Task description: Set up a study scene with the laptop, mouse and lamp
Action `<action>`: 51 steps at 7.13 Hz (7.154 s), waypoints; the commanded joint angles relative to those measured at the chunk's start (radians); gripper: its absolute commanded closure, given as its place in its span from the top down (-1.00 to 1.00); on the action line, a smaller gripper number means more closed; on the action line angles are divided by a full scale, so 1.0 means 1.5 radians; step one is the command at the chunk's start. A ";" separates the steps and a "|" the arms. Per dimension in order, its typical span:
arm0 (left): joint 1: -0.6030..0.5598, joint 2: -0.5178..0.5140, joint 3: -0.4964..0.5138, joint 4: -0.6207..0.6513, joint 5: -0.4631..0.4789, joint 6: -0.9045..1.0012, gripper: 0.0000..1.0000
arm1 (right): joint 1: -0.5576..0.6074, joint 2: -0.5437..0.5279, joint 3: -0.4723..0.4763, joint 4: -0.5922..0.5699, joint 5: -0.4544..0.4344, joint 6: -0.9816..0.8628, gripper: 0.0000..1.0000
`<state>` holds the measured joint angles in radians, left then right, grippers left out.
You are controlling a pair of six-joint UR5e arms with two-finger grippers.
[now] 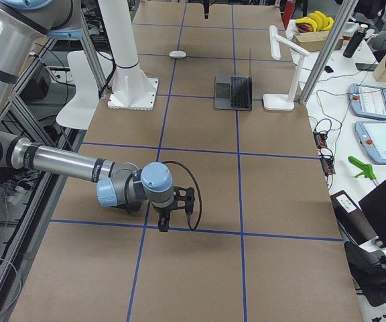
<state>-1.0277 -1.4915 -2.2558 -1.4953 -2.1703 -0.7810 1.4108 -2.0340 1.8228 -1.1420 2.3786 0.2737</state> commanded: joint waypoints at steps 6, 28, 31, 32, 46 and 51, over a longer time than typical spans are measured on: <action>-0.053 0.074 0.005 -0.035 -0.016 0.083 1.00 | -0.014 -0.055 -0.002 0.009 0.019 -0.003 1.00; -0.087 0.113 0.016 -0.050 -0.031 0.172 1.00 | -0.136 -0.132 -0.166 0.254 0.292 0.013 1.00; -0.087 0.113 0.017 -0.050 -0.031 0.180 1.00 | -0.168 -0.117 -0.166 0.255 0.272 0.024 1.00; -0.090 0.113 0.019 -0.050 -0.031 0.181 1.00 | -0.185 -0.110 -0.167 0.256 0.274 0.024 1.00; -0.106 0.113 0.033 -0.049 -0.044 0.222 1.00 | -0.435 -0.063 -0.167 0.385 0.132 0.231 1.00; -0.112 0.112 0.034 -0.048 -0.055 0.224 1.00 | -0.441 -0.063 -0.167 0.385 0.117 0.230 1.00</action>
<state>-1.1947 -1.3226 -2.2037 -1.5678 -2.2529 -0.4450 0.7506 -2.1292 1.5723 -0.5646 2.5578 0.6177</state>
